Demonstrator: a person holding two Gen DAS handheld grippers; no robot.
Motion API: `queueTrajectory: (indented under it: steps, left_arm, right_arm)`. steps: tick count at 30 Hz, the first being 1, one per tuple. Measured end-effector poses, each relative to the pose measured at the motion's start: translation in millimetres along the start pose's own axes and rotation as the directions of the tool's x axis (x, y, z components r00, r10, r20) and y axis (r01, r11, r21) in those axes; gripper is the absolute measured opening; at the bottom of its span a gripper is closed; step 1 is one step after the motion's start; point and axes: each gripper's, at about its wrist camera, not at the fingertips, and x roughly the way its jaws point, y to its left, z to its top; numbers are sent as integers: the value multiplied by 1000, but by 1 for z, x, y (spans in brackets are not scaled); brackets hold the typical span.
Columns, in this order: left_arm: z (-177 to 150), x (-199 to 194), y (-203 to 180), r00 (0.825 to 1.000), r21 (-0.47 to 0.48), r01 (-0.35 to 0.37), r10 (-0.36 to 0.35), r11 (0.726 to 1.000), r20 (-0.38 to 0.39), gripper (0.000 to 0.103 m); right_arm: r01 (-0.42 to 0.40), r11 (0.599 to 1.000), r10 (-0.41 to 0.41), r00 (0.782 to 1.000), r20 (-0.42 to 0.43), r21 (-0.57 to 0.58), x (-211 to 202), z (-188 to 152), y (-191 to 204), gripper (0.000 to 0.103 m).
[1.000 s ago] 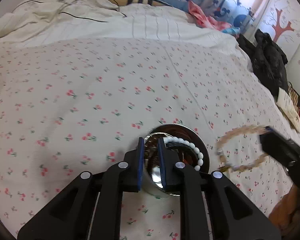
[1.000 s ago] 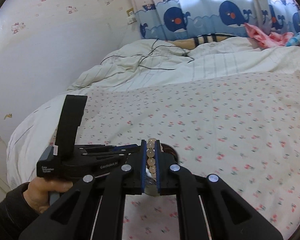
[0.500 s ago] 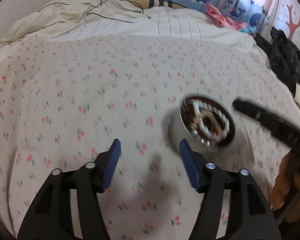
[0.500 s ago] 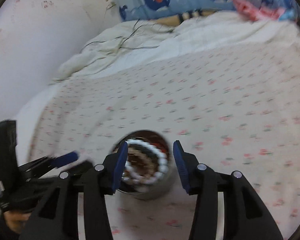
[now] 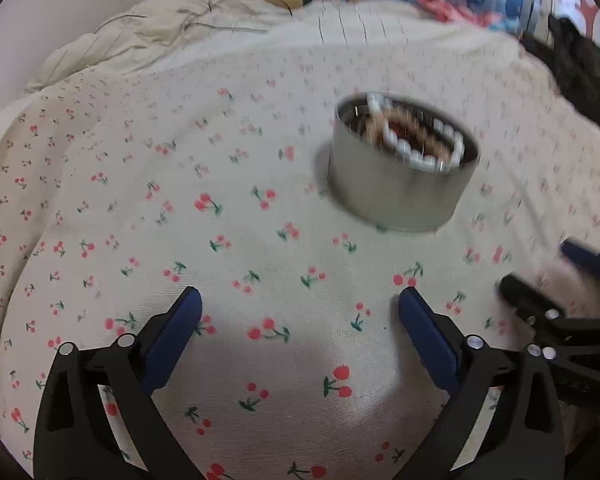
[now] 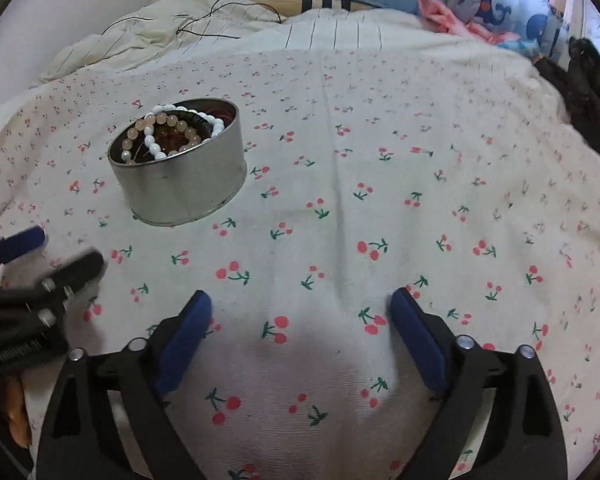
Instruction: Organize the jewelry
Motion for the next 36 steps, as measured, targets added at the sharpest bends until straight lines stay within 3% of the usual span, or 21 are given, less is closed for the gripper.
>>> queueTrajectory:
  steps: [14,36]
  left_arm:
    - [-1,8,9,998,-45,48,-49,998,-25,96]
    - [0,14,8,998,-41,50,-52,998,-47,96]
  right_arm:
    - [22,1000,-22,1000,-21,-2,3,-5,3,96]
    - [-6,1000,6,999,-38,19,6,-4,-4,96]
